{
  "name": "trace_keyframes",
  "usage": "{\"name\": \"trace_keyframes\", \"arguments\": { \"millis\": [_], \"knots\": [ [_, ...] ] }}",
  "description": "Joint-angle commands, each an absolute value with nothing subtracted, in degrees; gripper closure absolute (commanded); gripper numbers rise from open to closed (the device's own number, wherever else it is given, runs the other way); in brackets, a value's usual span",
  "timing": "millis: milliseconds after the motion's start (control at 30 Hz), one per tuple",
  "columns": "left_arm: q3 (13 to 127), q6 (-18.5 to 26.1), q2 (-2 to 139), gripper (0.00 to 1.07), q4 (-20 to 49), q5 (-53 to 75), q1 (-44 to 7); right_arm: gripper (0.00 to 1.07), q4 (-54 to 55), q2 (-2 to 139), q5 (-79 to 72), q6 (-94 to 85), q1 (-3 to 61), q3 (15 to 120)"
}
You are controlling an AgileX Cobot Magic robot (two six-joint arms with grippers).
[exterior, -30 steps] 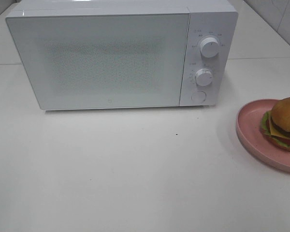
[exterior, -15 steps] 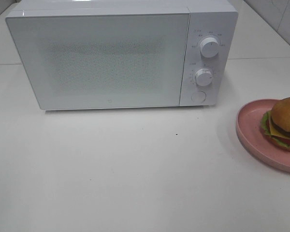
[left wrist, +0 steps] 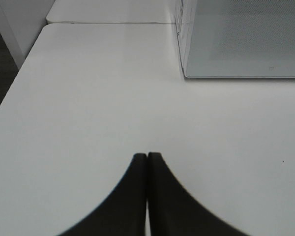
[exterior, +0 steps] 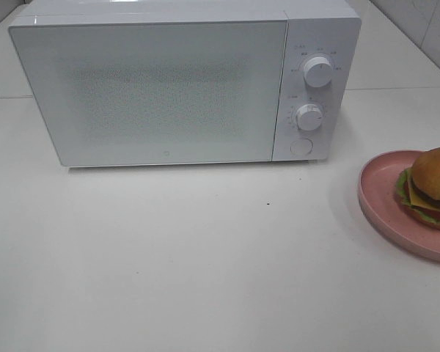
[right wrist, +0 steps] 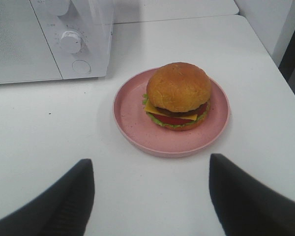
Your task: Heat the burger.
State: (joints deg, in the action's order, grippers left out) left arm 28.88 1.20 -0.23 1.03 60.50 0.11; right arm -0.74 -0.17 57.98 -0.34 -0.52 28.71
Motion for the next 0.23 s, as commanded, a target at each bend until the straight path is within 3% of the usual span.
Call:
{"name": "trace_keyframes", "arguments": {
  "millis": [33,233],
  "knots": [
    [28.71,1.26,-1.49,1.06,1.2,59.59,0.34,0.43,-0.92,-1.66,57.3,0.0,-0.46,28.53],
    [28.71,1.26,-1.49,1.06,1.2,59.59,0.34,0.43,-0.92,-1.66,57.3,0.0,-0.46,28.53]
  ]
}}
